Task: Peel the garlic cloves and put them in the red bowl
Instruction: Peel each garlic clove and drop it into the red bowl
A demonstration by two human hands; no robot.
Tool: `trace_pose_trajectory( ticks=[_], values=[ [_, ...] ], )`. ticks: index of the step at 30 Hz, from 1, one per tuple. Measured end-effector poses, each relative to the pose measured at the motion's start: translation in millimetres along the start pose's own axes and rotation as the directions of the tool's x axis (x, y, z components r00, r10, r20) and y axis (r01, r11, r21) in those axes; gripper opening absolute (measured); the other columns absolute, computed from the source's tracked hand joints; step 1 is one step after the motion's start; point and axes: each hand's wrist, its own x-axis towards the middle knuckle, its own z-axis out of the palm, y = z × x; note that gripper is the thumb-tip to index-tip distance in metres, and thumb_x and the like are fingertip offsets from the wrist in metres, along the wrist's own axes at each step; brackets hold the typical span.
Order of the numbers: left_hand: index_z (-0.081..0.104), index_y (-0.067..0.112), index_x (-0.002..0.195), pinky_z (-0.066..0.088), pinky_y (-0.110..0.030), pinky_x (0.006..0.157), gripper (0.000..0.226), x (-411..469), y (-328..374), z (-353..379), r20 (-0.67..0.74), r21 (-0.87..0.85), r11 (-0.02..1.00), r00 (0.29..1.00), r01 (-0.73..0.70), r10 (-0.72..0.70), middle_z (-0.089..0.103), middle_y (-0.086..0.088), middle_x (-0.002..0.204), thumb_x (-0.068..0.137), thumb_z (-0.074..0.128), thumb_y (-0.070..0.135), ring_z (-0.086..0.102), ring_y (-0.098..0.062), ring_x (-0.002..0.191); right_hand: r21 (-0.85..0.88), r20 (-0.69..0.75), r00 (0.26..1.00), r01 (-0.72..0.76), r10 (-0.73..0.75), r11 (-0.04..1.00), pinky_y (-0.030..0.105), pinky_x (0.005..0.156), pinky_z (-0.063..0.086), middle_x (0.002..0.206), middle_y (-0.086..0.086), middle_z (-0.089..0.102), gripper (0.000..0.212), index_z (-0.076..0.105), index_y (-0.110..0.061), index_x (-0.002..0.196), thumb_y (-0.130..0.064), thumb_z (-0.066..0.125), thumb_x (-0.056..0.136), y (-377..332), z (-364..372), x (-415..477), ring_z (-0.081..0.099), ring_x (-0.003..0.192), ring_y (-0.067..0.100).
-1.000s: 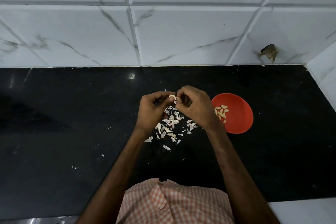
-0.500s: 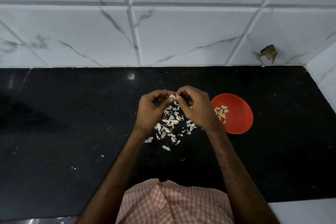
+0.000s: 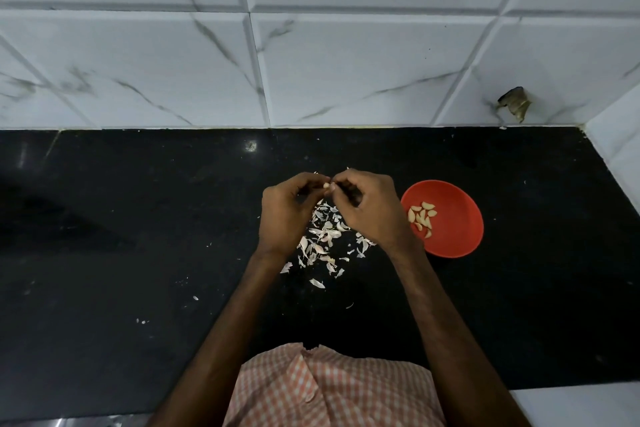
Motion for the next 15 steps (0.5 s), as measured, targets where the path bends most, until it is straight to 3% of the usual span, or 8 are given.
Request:
trace_pose_trajectory(
  ticks=[3,5,10,15],
  values=[
    [0.079,0.013,0.102,0.056,-0.022,0.075,0.018,0.8,-1.7,-1.4,-0.031,0.192,0.978,0.995,-0.084,0.091,0.07,0.018,0.09,0.084,0.08,0.01,0.068,-0.009,0.084,-0.046,0.024,1.0,-0.003,0.004,0.999,0.034,0.064,0.059,0.082,0.001,0.074,0.01,0.073,-0.005,0.1,-0.01,0.069,0.091,0.9,1.4,1.2,0.068,0.068,0.01],
    [0.08,0.014,0.098,0.047,-0.013,0.072,0.017,2.7,-2.5,-1.5,-0.048,0.287,0.951,0.99,-0.117,0.136,0.067,0.017,0.086,0.082,0.082,0.014,0.06,-0.01,0.081,-0.077,0.019,1.0,0.008,-0.006,0.997,0.035,0.063,0.059,0.081,0.001,0.073,0.01,0.073,-0.005,0.099,-0.01,0.069,0.091,0.7,2.9,1.5,0.068,0.067,0.011],
    [0.08,0.014,0.097,0.04,-0.006,0.072,0.015,6.6,-4.4,-2.9,-0.011,0.313,0.941,0.991,-0.125,0.135,0.074,0.006,0.087,0.083,0.081,0.016,0.057,-0.009,0.083,-0.056,-0.009,1.0,0.02,-0.021,0.998,0.036,0.064,0.059,0.085,0.002,0.072,0.01,0.07,-0.006,0.1,-0.01,0.068,0.091,0.8,4.6,1.2,0.068,0.071,0.012],
    [0.08,0.013,0.095,0.041,-0.006,0.071,0.013,7.0,-2.0,-2.3,0.031,0.304,0.942,0.99,-0.141,0.138,0.067,0.018,0.083,0.083,0.08,0.017,0.054,0.001,0.081,-0.058,0.008,0.998,0.055,-0.054,0.997,0.037,0.063,0.059,0.083,0.001,0.071,0.008,0.069,-0.004,0.093,-0.009,0.071,0.088,3.1,1.8,2.8,0.067,0.07,0.012]
  ],
)
